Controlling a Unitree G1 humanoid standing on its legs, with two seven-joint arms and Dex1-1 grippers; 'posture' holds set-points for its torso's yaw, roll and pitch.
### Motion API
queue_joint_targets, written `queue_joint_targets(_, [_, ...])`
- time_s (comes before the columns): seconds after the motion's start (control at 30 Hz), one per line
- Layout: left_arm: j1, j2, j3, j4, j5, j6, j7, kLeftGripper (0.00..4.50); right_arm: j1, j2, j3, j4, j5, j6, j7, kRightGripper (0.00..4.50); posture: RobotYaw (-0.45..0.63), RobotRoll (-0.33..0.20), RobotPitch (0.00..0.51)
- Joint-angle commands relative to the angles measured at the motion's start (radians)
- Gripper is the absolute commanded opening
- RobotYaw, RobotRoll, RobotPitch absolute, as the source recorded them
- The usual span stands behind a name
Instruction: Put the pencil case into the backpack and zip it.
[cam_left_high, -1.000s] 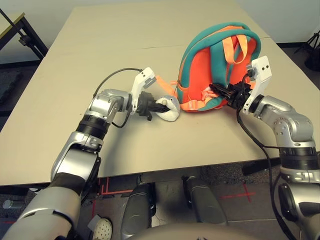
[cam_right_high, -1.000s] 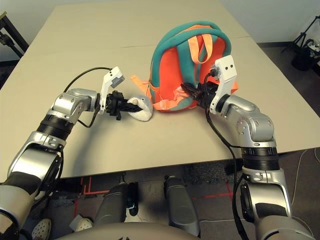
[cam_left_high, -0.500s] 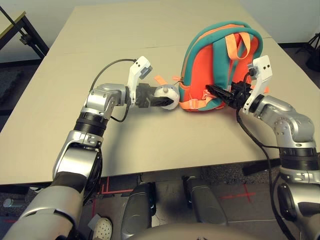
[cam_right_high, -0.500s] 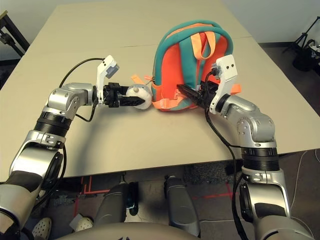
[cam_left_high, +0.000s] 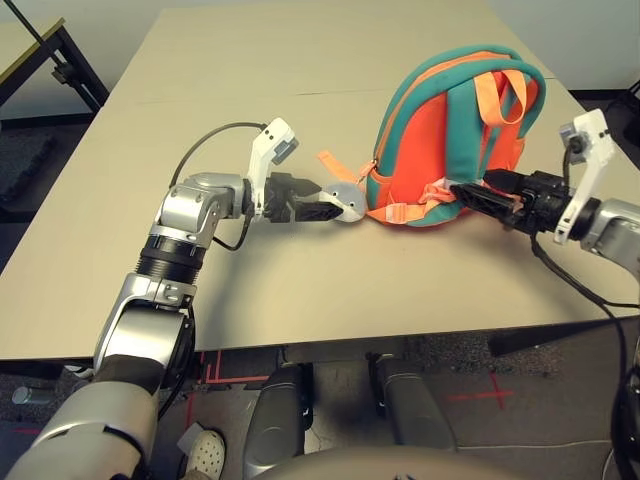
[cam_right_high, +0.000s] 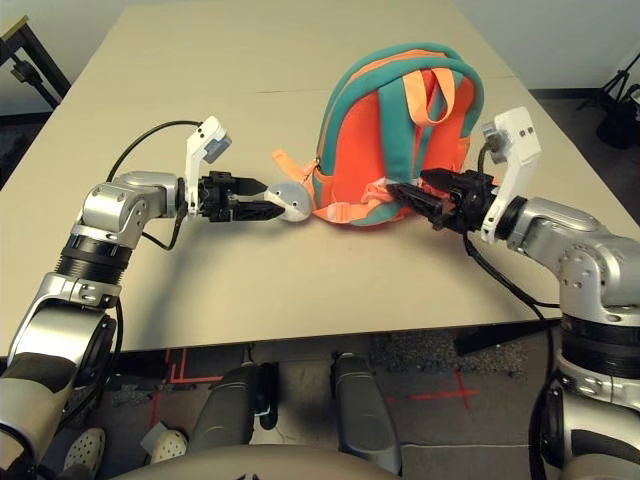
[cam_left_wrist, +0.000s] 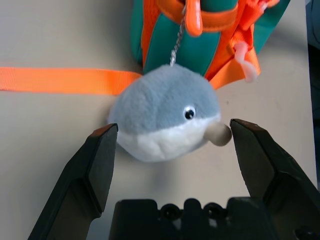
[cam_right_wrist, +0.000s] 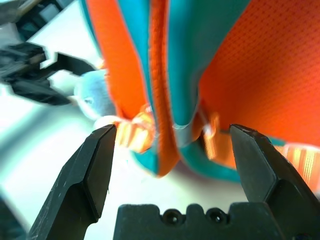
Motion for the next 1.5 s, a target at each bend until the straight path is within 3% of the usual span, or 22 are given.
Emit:
queue_joint_targets(0.03, [0.027, 0.006, 0.025, -0.026, -0.020, 0.012, 0.018, 4.50, 0.017, -0.019, -0.073, 0.019, 0.024, 0.005, -0.019, 4.46, -0.18, 0.000, 0.153])
queue_joint_targets(0.3, [0.101, 0.048, 0.148, -0.118, -0.062, -0.003, 0.090, 4.50, 0.068, 0.028, -0.145, 0.160, -0.107, -0.166, -0.149, 4.46, -0.18, 0.000, 0.157])
queue_joint_targets(0.47, [0.155, 0.050, 0.252, -0.148, -0.077, -0.040, 0.183, 4.50, 0.072, 0.110, -0.173, 0.268, -0.168, -0.354, -0.196, 4.46, -0.16, 0.000, 0.159])
queue_joint_targets(0.83, [0.290, -0.038, 0.435, -0.208, -0.062, -0.243, 0.498, 4.50, 0.037, 0.225, -0.194, 0.485, -0.268, -0.743, -0.261, 4.46, -0.14, 0.000, 0.161])
queue_joint_targets(1.13, [0.398, -0.066, 0.513, -0.199, -0.014, -0.411, 0.717, 4.50, 0.000, 0.222, -0.185, 0.660, -0.328, -0.922, -0.307, 4.46, -0.11, 0.000, 0.167])
queue_joint_targets(1.5, [0.411, -0.038, 0.556, -0.118, 0.022, -0.546, 0.825, 4.50, -0.042, 0.223, -0.154, 0.759, -0.345, -0.987, -0.297, 4.46, -0.09, 0.000, 0.170])
